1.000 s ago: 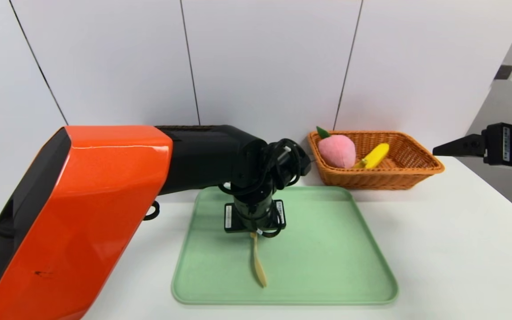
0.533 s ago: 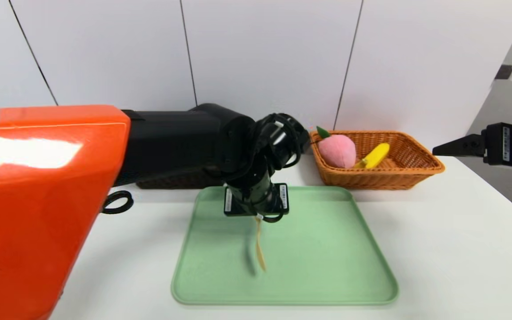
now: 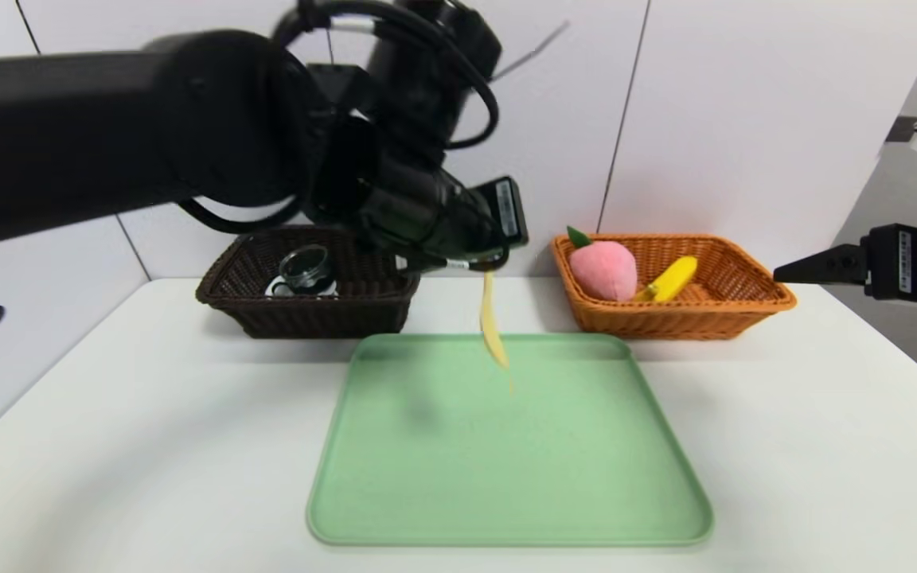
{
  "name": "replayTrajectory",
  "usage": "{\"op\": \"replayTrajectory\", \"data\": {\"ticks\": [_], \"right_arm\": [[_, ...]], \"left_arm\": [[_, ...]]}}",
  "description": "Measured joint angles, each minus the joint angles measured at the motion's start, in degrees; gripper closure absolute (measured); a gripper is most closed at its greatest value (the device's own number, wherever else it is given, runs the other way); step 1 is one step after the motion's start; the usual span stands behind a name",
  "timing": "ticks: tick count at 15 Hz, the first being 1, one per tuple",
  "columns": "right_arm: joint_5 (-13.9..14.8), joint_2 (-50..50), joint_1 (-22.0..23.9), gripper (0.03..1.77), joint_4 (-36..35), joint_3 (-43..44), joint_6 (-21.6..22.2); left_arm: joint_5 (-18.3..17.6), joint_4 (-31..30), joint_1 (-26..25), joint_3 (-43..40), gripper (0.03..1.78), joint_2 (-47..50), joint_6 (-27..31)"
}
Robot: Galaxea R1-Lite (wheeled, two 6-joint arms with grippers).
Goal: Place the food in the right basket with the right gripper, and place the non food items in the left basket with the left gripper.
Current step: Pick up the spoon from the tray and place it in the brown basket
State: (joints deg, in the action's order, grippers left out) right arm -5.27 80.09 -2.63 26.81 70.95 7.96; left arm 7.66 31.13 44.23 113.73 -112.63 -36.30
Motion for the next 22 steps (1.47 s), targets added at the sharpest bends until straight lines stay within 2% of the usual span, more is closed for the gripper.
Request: {"op": "replayTrajectory", "data": {"ticks": [3, 7, 11, 14, 17, 22], "right_arm": [[-0.02, 0.09, 0.0, 0.1, -0.05, 0.13, 0.0], [0.0, 0.52, -0.59, 0.1, -0.11, 0.51, -0.37], [0.48, 0.91, -0.78, 0.1, -0.13, 1.38, -0.39], [0.72, 1.05, -0.83, 0.1, -0.18, 1.97, -0.52], [0.76, 1.08, -0.84, 0.1, -0.16, 2.84, -1.44], [0.83, 1.38, -0.83, 0.1, -0.16, 3.04, -2.27]], "left_arm": [[0.02, -4.46, -6.36, 0.02, 1.76, 3.67, 1.91], [0.41, -7.35, -18.13, 0.0, 1.76, 5.33, 2.18], [3.75, -11.82, -25.73, -0.09, 1.76, 2.27, 2.32], [4.68, -12.64, -28.05, -0.09, 1.76, -0.57, 2.02], [9.64, -16.73, -28.6, -0.17, 1.76, -3.99, 0.39], [11.93, -20.16, -28.6, -0.59, 1.76, -7.63, -0.74]]}}
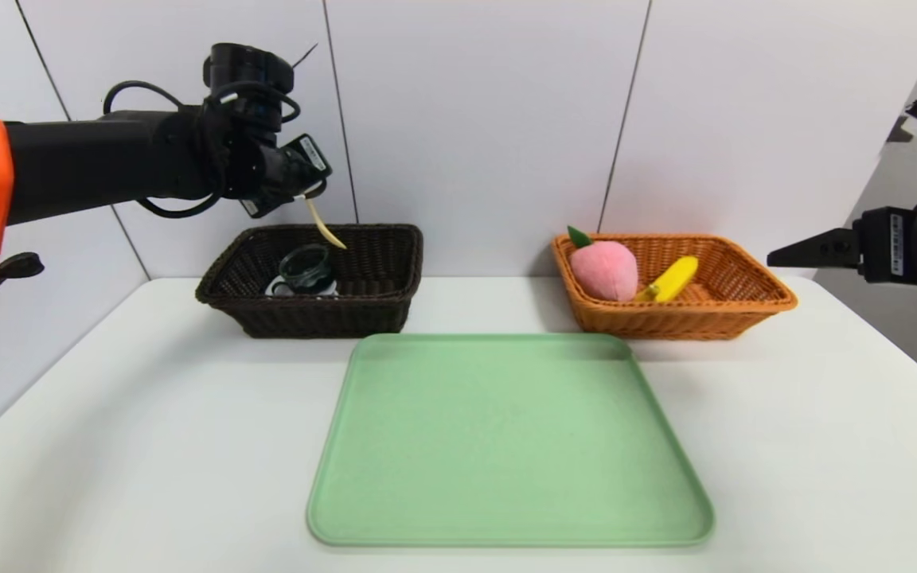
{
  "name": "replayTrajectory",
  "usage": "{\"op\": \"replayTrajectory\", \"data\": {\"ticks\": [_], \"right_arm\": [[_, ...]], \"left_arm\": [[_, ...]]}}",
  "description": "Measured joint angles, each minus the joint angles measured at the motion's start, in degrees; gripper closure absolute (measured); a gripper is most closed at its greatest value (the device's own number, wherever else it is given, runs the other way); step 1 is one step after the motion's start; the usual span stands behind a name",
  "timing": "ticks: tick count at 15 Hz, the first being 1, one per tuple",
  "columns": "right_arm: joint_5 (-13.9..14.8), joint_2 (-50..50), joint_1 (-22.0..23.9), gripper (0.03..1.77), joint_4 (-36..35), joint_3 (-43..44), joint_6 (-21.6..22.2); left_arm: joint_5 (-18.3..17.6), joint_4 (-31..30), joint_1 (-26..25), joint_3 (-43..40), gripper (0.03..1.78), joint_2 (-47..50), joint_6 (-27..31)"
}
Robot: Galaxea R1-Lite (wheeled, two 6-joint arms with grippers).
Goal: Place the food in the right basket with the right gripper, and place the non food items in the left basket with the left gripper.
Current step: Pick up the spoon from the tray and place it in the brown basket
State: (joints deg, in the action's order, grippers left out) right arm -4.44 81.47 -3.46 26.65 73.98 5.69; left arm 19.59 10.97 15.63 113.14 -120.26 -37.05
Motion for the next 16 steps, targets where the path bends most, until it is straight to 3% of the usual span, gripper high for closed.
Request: {"op": "replayTrajectory", "data": {"ticks": [3, 13, 14, 16], "right_arm": [[0.0, 0.15, 0.0, 0.1, 0.0, 0.1, -0.93], [0.01, 0.87, 0.05, 0.1, 0.09, 0.4, -1.12], [0.0, 0.87, 0.02, 0.1, 0.09, 0.44, -1.15], [-0.05, 0.87, 0.0, 0.1, 0.09, 0.44, -1.12]], "left_arm": [[3.23, -2.43, 0.07, -0.16, 1.76, -1.99, -0.35], [3.58, -5.07, 0.18, -0.22, 1.76, -7.08, -0.11], [3.54, -5.05, 0.18, -0.22, 1.66, -7.25, -0.11], [3.5, -5.07, 0.18, -0.22, 1.29, -7.41, -0.13]]}}
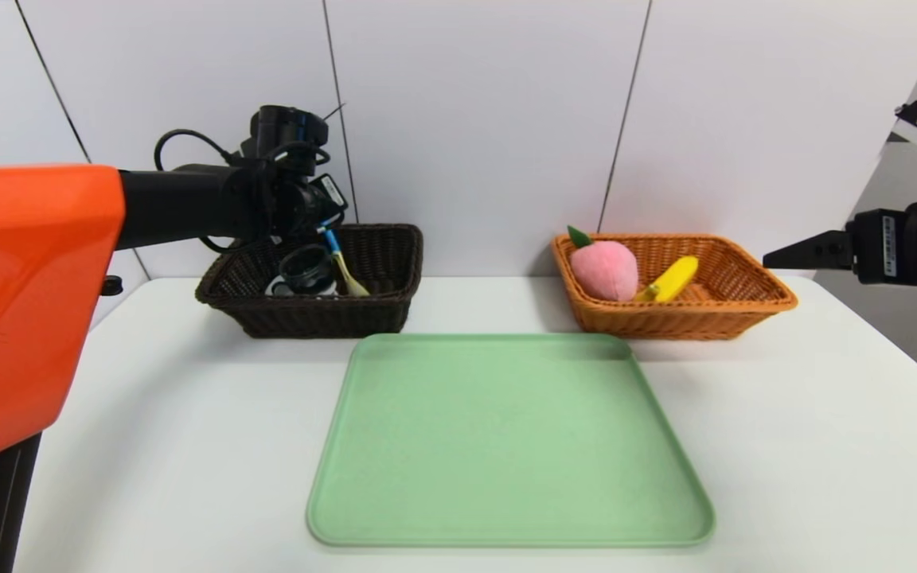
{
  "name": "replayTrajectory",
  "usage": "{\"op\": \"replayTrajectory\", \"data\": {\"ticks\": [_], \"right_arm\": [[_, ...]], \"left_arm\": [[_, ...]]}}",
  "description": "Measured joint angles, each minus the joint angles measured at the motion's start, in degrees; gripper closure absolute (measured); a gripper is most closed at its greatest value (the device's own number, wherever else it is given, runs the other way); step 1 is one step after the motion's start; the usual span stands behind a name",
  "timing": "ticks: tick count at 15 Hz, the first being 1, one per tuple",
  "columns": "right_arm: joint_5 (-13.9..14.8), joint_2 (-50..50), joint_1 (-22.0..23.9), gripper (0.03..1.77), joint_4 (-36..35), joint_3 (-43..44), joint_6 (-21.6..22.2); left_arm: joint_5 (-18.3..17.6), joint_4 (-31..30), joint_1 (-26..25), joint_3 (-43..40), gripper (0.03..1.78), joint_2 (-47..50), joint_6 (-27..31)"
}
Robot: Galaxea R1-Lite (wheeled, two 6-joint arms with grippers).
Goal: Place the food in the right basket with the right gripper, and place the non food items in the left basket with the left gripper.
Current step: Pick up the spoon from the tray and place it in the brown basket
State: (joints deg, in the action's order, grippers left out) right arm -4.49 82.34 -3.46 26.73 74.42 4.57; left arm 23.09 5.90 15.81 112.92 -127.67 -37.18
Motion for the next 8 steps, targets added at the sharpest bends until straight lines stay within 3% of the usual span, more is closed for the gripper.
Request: {"op": "replayTrajectory", "data": {"ticks": [3, 8], "right_arm": [[-0.02, -0.01, -0.04, 0.1, 0.02, -0.11, 0.02], [0.13, -0.28, -0.01, 0.1, -0.02, -0.12, 0.06]], "left_arm": [[-0.02, 0.02, 0.0, 0.0, 0.91, 0.02, 0.06], [-0.09, 1.1, 0.22, 0.01, 0.53, 4.9, 3.17]]}}
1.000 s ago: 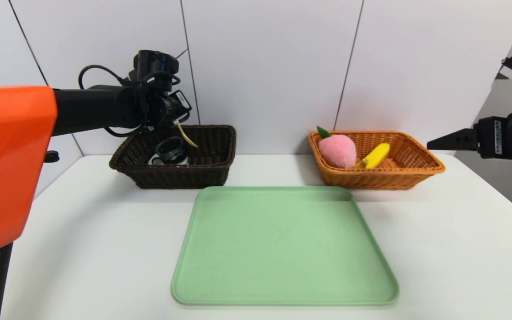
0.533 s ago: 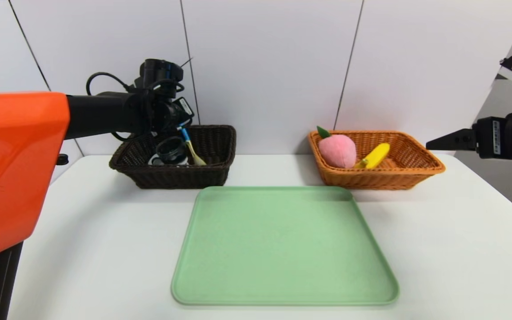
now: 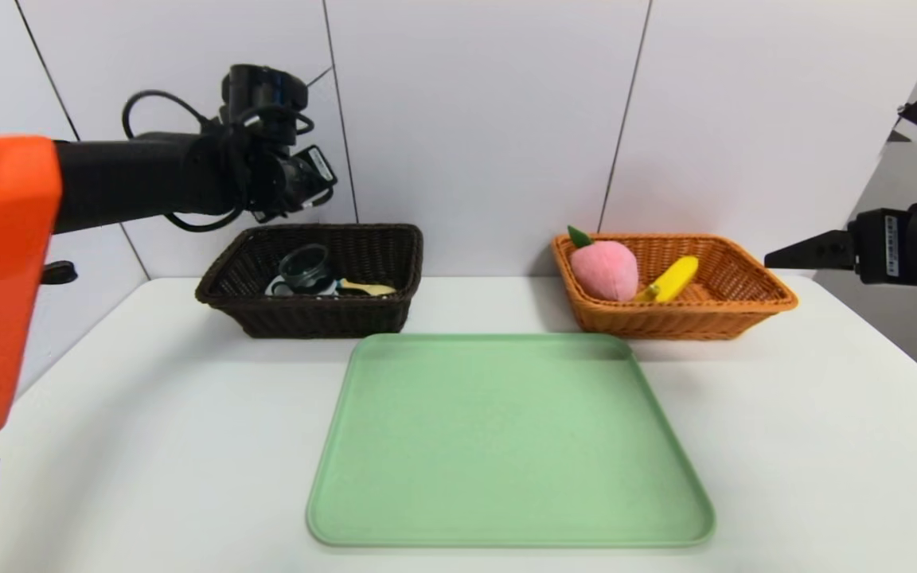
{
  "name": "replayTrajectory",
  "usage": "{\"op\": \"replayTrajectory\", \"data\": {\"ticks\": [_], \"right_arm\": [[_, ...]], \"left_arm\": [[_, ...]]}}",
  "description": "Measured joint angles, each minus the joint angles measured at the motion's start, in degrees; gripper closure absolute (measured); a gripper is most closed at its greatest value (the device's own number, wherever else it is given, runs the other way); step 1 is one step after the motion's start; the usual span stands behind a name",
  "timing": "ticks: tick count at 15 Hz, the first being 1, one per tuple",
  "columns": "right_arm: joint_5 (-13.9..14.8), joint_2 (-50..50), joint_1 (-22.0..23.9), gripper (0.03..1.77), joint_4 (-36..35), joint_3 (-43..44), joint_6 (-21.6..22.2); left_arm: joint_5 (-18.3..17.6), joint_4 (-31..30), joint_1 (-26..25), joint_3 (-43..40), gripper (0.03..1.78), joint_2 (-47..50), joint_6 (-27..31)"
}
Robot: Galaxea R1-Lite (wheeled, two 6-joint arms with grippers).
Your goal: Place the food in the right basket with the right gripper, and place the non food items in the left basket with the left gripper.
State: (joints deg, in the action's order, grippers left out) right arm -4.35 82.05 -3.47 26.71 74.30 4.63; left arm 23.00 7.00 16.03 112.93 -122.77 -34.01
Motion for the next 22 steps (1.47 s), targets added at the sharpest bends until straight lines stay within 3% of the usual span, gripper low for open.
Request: {"op": "replayTrajectory", "data": {"ticks": [3, 4, 6, 7, 9, 11, 13, 16, 19, 22], "right_arm": [[-0.72, -0.13, -0.21, 0.1, -0.04, 1.38, -0.1], [-1.45, -0.28, -0.71, 0.1, -0.34, 2.4, -0.04], [-6.41, -0.99, -1.71, 0.1, -4.04, 3.45, -0.45], [-8.81, -1.16, -1.89, 0.1, -7.19, 3.54, -1.94], [-9.31, -1.27, -1.97, 0.1, -11.34, 2.35, -8.53], [-8.35, -2.68, -2.04, 0.1, -13.51, -1.58, -17.19], [-8.07, -6.03, -2.11, 0.1, -15.49, -5.47, -20.66], [-7.24, -13.13, -1.79, 0.1, -16.54, -11.59, -20.48], [-4.85, -22.63, -0.68, 0.1, -16.69, -21.03, -17.71], [-2.04, -33.85, 0.37, 0.1, -16.63, -31.42, -15.68]], "left_arm": [[-2.23, 1.57, -0.4, 0.0, 0.4, 6.77, 10.92], [-5.4, 1.99, -1.05, -0.28, 0.36, 9.7, 15.6], [-14.28, 5.01, -2.21, -1.66, 0.31, 15.8, 23.67], [-19.04, 9.03, -2.67, -2.49, 0.28, 19.32, 27.51], [-22.82, 18.91, -3.0, -3.75, 0.24, 25.22, 30.55], [-21.69, 26.79, -3.24, -5.9, 0.21, 30.77, 30.88], [-18.3, 29.57, -3.47, -10.13, 0.19, 37.11, 31.01], [-14.85, 29.83, -7.44, -15.91, 0.16, 45.85, 30.99], [-14.35, 29.85, -13.2, -24.48, 0.14, 55.44, 30.88], [-14.3, 29.85, -15.57, -36.97, 0.14, 66.68, 30.16]]}}
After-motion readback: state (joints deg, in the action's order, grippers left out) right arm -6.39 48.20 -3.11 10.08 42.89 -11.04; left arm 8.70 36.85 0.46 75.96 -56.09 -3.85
